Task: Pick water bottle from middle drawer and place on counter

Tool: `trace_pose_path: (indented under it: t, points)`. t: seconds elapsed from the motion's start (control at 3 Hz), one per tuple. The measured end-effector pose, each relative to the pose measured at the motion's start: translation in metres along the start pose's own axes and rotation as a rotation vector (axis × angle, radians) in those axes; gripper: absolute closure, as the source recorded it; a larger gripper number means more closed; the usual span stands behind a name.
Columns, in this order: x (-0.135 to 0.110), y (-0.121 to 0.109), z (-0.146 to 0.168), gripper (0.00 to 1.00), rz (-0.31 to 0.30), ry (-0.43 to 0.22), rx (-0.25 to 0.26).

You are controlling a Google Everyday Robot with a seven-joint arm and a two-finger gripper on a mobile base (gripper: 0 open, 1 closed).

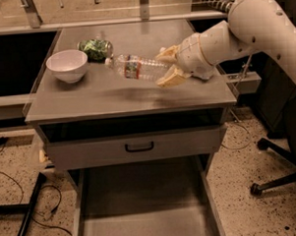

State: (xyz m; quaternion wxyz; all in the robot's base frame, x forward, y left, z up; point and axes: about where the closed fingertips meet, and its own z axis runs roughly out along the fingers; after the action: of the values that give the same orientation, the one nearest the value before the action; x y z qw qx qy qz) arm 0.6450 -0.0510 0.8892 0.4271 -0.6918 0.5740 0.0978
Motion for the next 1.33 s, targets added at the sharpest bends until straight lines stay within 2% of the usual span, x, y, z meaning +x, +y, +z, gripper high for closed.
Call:
trace_pose_path:
  t: [0.33, 0.67, 1.0, 1.33]
  points:
    - [0.016, -0.013, 0.009, 1.0, 0.133, 0.044, 0.047]
    - [0.03, -0.017, 0.021, 1.0, 0.249, 0.079, 0.057]
    - [0.035, -0.017, 0.028, 1.0, 0.305, 0.092, 0.049]
    - [0.034, -0.017, 0.028, 0.82, 0.308, 0.092, 0.049]
